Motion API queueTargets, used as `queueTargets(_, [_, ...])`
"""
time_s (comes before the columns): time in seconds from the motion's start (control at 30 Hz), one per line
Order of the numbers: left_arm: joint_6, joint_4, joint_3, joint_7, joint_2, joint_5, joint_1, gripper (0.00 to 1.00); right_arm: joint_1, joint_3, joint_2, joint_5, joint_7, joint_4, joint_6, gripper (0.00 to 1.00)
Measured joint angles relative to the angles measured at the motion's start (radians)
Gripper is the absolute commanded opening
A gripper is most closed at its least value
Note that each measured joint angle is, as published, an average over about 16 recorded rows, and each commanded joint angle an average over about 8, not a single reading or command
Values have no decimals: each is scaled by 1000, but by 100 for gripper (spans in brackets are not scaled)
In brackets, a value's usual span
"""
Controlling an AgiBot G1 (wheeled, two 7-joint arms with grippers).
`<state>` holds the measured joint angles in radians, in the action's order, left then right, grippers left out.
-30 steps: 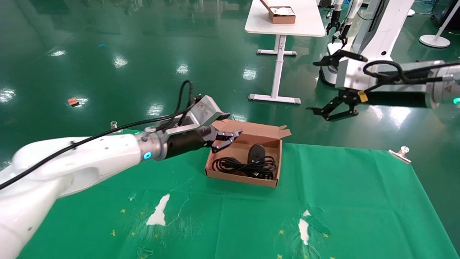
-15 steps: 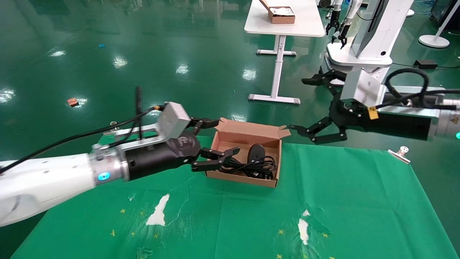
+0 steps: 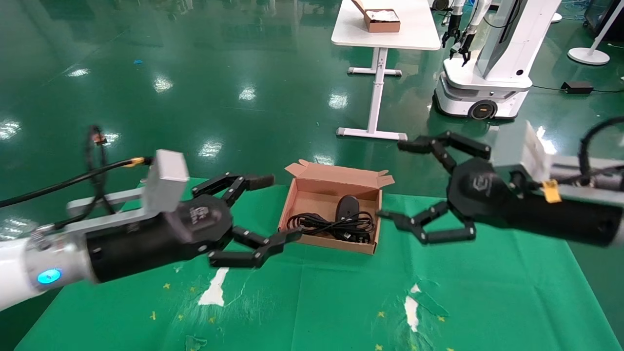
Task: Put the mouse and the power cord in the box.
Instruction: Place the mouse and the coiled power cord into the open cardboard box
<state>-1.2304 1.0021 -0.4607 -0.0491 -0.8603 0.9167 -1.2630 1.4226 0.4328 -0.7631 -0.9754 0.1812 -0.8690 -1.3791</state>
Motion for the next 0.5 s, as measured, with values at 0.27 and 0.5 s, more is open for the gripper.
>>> queueTargets(0.27, [-109, 116, 74, -57, 102, -76, 77, 100, -134, -59, 58, 94, -142, -160, -45, 100])
queueTargets(0.5, [-199, 212, 136, -104, 187, -140, 141, 100, -247, -109, 108, 174, -262, -295, -83, 100])
